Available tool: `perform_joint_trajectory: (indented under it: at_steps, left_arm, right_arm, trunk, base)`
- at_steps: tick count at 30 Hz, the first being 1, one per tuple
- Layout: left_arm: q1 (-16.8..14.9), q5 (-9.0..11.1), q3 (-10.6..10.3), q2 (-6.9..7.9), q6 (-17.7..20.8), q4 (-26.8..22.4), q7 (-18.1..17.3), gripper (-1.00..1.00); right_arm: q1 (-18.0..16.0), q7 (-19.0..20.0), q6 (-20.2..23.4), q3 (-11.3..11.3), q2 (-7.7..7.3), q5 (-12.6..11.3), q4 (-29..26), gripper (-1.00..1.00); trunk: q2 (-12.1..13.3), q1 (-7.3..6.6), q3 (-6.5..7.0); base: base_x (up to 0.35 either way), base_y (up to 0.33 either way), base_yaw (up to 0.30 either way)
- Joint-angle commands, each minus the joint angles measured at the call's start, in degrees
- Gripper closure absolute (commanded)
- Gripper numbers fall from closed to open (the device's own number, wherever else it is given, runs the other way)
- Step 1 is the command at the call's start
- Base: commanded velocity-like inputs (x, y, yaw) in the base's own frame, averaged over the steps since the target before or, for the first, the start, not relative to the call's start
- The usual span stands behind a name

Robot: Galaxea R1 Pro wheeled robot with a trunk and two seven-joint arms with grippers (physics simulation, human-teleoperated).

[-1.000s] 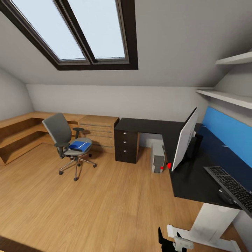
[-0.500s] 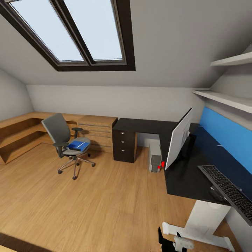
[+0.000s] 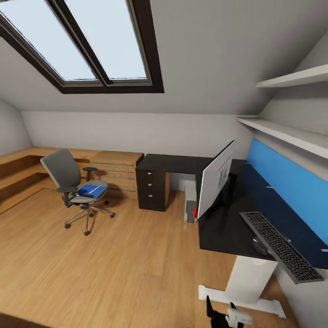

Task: In the bedroom, organize the workspace by keeping the computer under the desk, ensuring the monitor is on the desk, placing the keyboard on the desk next to the monitor, placing the mouse on the desk next to the keyboard, moving the folder from the swivel chair onto the desk next to the mouse, stacking the notebook on top of the folder with the pen on top of the notebook, and positioning the swivel chair next to the desk.

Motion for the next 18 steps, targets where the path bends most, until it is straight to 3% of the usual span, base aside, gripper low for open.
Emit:
perform_joint_trajectory:
  at_steps: [1, 12, 18]
  left_arm:
    - [0.0, 0.6, -0.3, 0.05, -0.22, -0.07, 0.3, -1.0]
    - [0.0, 0.6, -0.3, 0.05, -0.35, -0.05, 0.37, -1.0]
    - [0.0, 0.66, -0.3, 0.07, -0.38, -0.04, 0.38, -1.0]
  right_arm:
    - [-0.07, 0.6, -0.18, -0.44, 0.0, -0.27, 0.1, -1.0]
    - [-0.07, 0.61, -0.18, -0.44, -0.01, -0.2, 0.09, -1.0]
    - [-0.07, 0.61, -0.14, -0.39, -0.02, 0.72, 0.09, -1.0]
  trunk:
    - [0.32, -0.2, 0.09]
    - [4.74, -2.61, 2.06]
    - [7.14, -3.93, 3.12]
  base:
    - [-0.001, -0.025, -0.24]
    - [0.0, -0.007, -0.245]
    - [-0.049, -0.001, -0.077]
